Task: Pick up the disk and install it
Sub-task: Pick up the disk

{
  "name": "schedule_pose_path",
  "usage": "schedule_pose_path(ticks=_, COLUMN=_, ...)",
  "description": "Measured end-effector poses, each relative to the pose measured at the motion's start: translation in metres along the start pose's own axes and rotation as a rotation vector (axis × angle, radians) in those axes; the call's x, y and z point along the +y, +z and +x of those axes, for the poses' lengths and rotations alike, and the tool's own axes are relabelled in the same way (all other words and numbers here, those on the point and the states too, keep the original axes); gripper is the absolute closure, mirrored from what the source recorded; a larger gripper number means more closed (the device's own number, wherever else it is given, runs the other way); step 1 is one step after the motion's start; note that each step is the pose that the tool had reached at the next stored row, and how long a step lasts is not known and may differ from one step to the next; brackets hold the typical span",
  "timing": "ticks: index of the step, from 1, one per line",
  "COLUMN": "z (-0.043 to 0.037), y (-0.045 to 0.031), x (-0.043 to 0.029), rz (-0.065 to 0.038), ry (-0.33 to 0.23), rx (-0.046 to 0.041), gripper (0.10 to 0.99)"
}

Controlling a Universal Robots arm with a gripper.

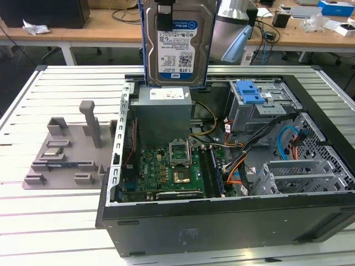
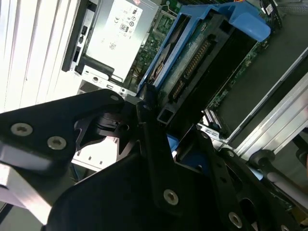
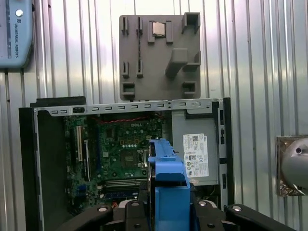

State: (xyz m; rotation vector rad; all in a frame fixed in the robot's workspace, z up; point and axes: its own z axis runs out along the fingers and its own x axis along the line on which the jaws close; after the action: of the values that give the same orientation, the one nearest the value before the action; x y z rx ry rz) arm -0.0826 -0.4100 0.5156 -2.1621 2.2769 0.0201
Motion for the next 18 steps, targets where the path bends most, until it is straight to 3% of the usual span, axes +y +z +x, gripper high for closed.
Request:
schedule_pose_path(ticks=3, z=0.0084, y=0.0, x=-0.0004, rz=0.0, ry=0.0, rx=0.0, gripper=0.722)
schedule_pose_path(ticks=18, z=0.0328, y=0.0, x=-0.0017, rz=0.0, ry=0.0, rx=0.0, gripper=0.722)
